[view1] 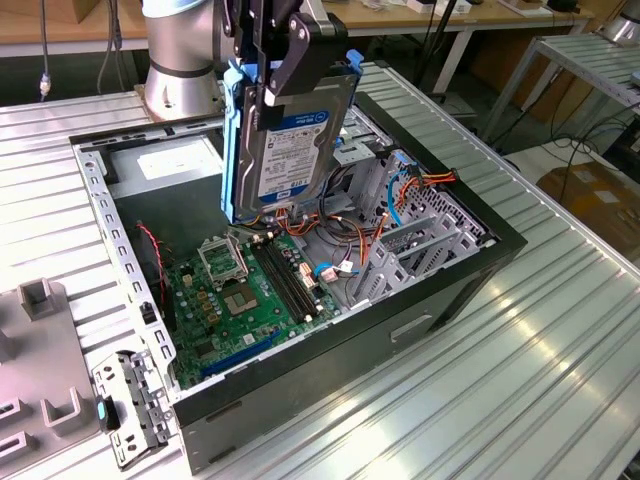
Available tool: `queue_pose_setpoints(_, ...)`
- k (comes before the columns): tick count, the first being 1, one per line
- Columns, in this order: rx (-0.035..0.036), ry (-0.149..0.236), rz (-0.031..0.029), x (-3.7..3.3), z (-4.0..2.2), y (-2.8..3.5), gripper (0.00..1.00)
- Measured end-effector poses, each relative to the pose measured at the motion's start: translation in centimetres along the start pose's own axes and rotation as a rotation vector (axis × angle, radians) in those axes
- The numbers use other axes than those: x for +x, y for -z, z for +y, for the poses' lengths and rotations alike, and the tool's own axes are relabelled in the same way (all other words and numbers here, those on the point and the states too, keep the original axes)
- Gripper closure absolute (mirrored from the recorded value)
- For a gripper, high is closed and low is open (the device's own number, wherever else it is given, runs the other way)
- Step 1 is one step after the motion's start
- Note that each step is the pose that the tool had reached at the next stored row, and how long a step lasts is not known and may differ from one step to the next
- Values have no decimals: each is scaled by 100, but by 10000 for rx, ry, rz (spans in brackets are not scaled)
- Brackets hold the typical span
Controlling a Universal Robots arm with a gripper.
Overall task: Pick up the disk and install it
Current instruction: 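Insert the disk into the insertion slot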
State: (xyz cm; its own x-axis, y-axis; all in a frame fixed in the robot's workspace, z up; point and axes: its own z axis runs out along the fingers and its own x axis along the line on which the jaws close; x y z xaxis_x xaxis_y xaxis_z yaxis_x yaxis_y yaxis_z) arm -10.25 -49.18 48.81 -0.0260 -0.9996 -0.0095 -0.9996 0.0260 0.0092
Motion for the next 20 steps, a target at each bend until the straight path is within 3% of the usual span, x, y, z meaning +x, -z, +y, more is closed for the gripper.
queue_pose_setpoints(3, 0, -2, 13, 12, -46, -1, 63)
queue_pose_setpoints(7, 1, -6, 29, 10, -161, -1, 63)
queue_pose_setpoints(10, 1, -10, 60, 5, -334, -1, 63)
queue_pose_setpoints(12, 2, -10, 70, 4, -383, -1, 63)
queue_pose_setpoints(13, 2, -10, 84, 3, -436, 0, 63)
queue_pose_setpoints(16, 3, -11, 100, 1, -500, 0, 63)
queue_pose_setpoints(20, 3, -12, 108, 1, -511, 1, 63)
